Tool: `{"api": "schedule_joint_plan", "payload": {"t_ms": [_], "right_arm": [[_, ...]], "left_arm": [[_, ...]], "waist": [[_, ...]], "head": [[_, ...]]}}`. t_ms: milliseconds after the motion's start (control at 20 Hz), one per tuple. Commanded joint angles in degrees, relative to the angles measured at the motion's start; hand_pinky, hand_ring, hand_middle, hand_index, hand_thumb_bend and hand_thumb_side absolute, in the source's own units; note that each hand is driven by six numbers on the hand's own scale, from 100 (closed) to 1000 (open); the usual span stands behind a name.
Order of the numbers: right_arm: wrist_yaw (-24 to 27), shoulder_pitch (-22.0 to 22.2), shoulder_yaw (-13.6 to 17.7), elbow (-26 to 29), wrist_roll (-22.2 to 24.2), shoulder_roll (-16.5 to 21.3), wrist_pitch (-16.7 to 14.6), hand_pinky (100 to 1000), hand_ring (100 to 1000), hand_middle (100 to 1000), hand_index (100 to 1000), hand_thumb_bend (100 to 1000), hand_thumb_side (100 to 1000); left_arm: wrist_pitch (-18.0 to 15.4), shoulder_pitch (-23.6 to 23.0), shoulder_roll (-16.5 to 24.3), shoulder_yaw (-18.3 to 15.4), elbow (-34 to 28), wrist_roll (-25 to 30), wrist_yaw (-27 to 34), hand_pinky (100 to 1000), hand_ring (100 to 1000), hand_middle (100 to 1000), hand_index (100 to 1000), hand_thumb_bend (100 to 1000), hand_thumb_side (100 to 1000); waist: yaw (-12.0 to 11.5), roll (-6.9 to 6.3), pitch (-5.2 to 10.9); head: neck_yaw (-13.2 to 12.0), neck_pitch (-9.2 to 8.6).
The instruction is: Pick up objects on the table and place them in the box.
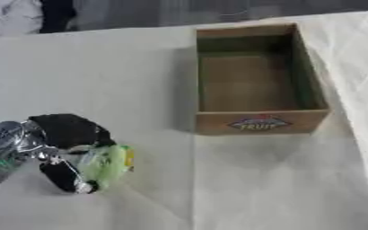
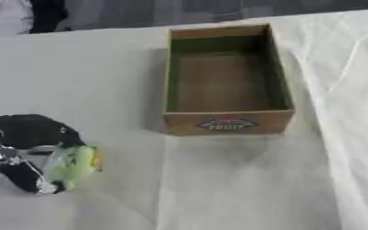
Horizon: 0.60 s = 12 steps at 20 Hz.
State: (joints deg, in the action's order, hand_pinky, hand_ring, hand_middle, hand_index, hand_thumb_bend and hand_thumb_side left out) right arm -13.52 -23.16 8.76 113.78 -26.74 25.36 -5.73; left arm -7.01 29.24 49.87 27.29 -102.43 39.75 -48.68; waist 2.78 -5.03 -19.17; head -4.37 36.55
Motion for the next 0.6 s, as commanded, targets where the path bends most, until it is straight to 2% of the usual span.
{"api": "schedule_joint_plan", "payload": {"t_ms": [50, 300, 450, 600], "right_arm": [[0.3, -0.5, 0.3, 0.8, 0.2, 0.7, -0.1, 801, 834, 616, 748, 100, 1000], [0.4, -0.5, 0.3, 0.8, 0.3, 0.6, 0.0, 802, 834, 617, 747, 100, 1000], [0.4, -0.6, 0.3, 0.8, 0.5, 0.6, 0.0, 802, 833, 617, 746, 100, 1000], [0.5, -0.5, 0.3, 0.8, 0.5, 0.6, 0.0, 802, 832, 616, 745, 100, 1000]], "left_arm": [[0.6, 0.7, 0.9, -0.4, -0.2, -3.2, -0.5, 628, 745, 643, 821, 392, 558], [1.0, 0.4, 0.7, 0.0, -0.2, -8.4, -0.8, 595, 688, 587, 792, 374, 539], [1.0, 0.5, 0.6, 0.0, -0.2, -10.3, -1.2, 581, 657, 562, 781, 320, 523], [1.2, 0.5, 0.5, -0.1, -0.3, -12.0, -1.7, 549, 623, 540, 767, 225, 499]], "waist": [[-0.1, 0.22, 0.85], [-0.1, 0.29, 0.84], [-0.1, 0.38, 0.81], [-0.1, 0.42, 0.82]], "head": [[-0.1, -0.82], [-0.2, -0.99], [-0.2, -1.06], [-0.2, -1.14]]}}
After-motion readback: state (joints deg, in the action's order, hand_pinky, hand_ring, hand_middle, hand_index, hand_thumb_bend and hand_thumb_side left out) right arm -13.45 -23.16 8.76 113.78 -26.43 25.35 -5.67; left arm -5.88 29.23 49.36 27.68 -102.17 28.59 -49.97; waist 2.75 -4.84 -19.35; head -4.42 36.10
